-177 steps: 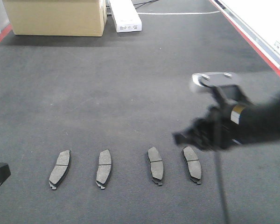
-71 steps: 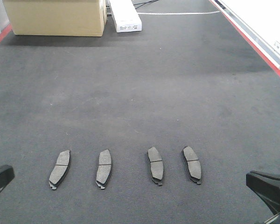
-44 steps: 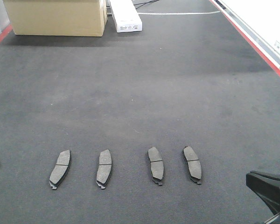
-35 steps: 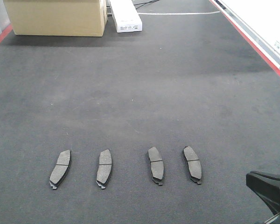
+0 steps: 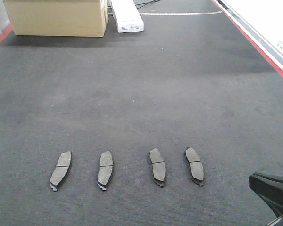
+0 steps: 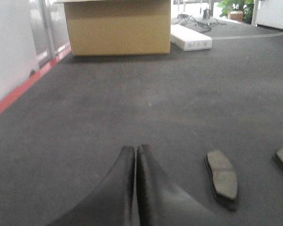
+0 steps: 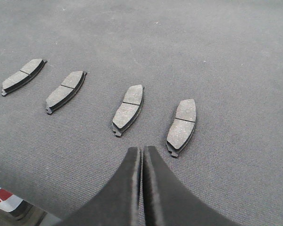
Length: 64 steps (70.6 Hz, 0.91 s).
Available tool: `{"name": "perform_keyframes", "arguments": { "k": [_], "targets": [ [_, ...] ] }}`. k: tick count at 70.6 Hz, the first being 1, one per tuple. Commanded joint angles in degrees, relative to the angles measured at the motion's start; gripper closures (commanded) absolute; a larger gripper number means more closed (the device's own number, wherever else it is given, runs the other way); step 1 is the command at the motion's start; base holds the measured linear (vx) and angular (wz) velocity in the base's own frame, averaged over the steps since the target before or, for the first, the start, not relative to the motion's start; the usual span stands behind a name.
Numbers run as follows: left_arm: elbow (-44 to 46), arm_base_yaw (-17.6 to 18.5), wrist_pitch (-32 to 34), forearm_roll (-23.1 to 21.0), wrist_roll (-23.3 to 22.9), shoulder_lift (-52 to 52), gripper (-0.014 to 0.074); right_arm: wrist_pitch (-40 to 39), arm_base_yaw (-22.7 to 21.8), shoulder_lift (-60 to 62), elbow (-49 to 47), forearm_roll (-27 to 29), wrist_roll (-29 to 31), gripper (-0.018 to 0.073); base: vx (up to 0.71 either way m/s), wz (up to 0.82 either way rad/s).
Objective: Move and align brake pads A on conveyor
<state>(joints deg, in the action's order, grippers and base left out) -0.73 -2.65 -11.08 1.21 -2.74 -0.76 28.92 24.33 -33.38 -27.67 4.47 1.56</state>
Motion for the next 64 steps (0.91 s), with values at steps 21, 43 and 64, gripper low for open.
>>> {"name": "perform_keyframes", "arguments": {
  "k": [21, 43, 64],
  "targets": [
    [0.33, -0.07, 7.00, 0.06, 0.07, -0.79, 0.0603, -3.60, -0.09, -0.04, -1.40, -0.21, 0.47, 0.0568, 0.00, 0.00],
    [0.33, -0.07, 7.00, 0.06, 0.07, -0.79, 0.0603, -3.53, -0.09, -0.04, -1.40, -0.21, 0.47, 0.0568, 0.00, 0.00],
    [0.33, -0.07, 7.00, 0.06, 0.07, -0.79, 0.0603, -6.85, -0.09, -0.04, -1.40, -1.05, 1.09, 0.0568, 0.00, 0.00]
  ]
}}
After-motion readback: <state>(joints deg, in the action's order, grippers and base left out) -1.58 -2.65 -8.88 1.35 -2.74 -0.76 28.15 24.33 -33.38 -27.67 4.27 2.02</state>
